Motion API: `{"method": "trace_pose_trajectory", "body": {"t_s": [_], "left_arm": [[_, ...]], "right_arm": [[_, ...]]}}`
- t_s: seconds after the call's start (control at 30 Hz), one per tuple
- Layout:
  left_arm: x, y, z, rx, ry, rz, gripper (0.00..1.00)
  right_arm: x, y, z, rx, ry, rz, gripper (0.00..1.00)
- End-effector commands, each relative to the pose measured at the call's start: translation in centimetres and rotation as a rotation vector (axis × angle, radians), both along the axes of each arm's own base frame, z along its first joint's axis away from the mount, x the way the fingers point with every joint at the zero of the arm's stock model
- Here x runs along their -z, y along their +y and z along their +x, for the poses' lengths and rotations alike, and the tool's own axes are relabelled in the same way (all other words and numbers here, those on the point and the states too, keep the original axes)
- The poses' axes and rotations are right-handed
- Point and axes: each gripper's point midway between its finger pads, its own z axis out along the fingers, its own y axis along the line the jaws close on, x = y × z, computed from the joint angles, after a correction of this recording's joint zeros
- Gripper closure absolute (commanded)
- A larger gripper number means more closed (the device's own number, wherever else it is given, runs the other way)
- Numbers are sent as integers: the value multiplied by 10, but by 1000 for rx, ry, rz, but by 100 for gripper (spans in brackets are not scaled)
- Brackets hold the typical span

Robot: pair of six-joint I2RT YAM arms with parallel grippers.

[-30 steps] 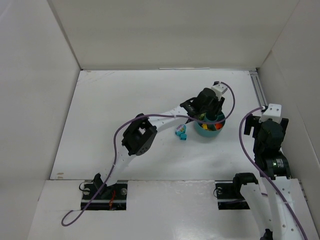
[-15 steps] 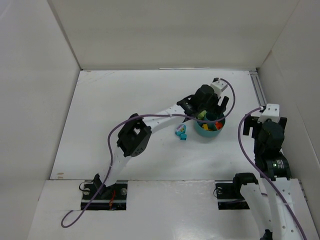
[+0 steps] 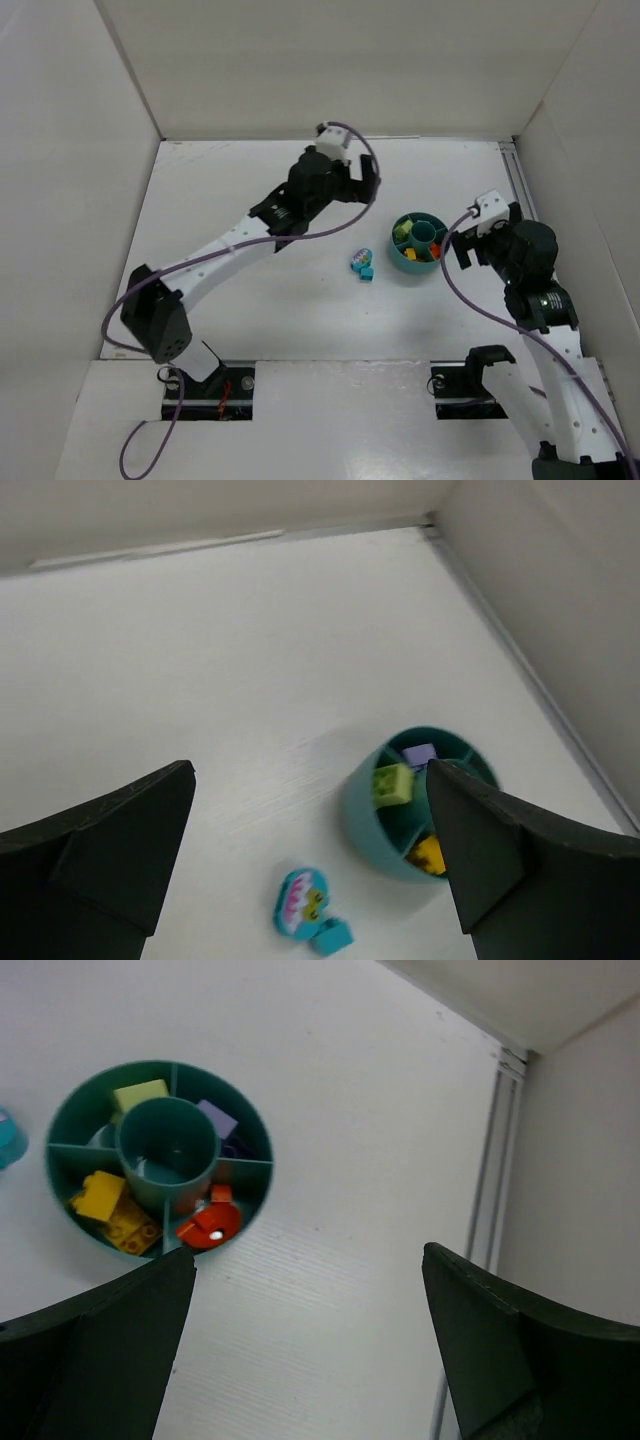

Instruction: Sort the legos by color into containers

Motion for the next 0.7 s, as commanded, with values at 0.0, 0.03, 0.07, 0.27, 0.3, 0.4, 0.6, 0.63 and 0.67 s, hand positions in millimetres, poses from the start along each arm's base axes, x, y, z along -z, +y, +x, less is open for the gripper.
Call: {"method": "trace_pose_trajectory", "body": {"t_s": [0.0, 0.03, 0.07, 0.27, 0.3, 0.4, 0.6, 0.63, 0.67], "left_arm": [[62, 82, 0, -272, 181, 41, 1], [73, 94, -5, -292, 204, 42, 1], [97, 114, -20, -314, 243, 59, 1], [160, 186, -52, -468, 427, -11, 1], [173, 191, -63, -466, 451, -7, 1], [182, 197, -74, -476, 485, -31, 1], [196, 209, -86, -519, 524, -23, 1], [193, 209, -86, -517, 518, -29, 1], [193, 209, -86, -517, 518, -29, 1]], "right_arm": [[-22, 46, 9, -210, -60, -29, 0], [-24, 55, 9, -230, -59, -37, 0], [-20, 78, 6, -296, -41, -37, 0], [18, 161, 10, -334, 88, -96, 0], [23, 184, 4, -373, 106, -86, 0], [61, 217, 4, -367, 225, -41, 0], [111, 235, 9, -169, 320, 130, 0], [114, 235, 10, -138, 319, 136, 0], [123, 233, 10, -89, 339, 150, 0]]}}
